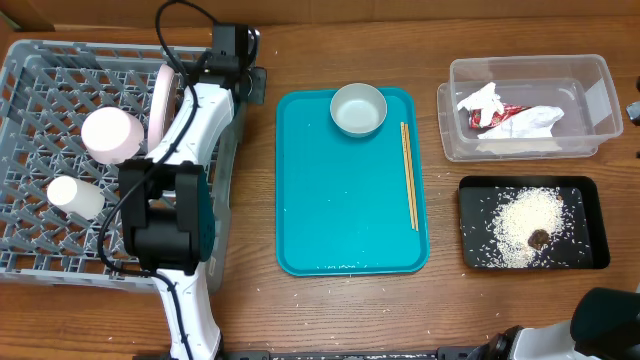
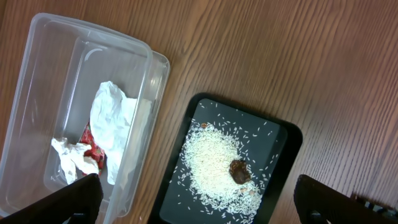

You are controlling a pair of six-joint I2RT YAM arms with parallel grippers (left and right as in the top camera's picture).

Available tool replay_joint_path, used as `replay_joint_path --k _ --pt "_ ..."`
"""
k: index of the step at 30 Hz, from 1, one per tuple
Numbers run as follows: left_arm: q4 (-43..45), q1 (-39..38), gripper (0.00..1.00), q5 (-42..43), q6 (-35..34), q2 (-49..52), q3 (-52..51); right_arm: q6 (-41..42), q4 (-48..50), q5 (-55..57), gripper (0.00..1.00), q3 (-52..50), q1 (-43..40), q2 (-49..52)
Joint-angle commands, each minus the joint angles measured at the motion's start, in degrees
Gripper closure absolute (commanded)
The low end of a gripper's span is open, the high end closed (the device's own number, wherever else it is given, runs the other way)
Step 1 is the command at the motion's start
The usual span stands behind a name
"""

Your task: Sort waste into correct bins and load items into the dishwasher

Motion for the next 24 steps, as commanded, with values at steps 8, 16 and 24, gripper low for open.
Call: replay_joint_path --k 8,16,24 --pt "0.02 3.1 0.96 -1.14 -0.98 0.55 0.83 -0.17 0.15 0.61 0.0 1.14 -0.07 -0.07" --pt "0.0 1.97 0.89 -0.28 -0.96 -0.98 1.75 -0.17 0.15 0.61 0.0 1.14 -0.07 -0.07" --pt "-1.86 -2.51 0.79 1.49 -0.46 -7.87 3.39 -0.17 0.15 0.61 0.0 1.14 -0.07 -0.07"
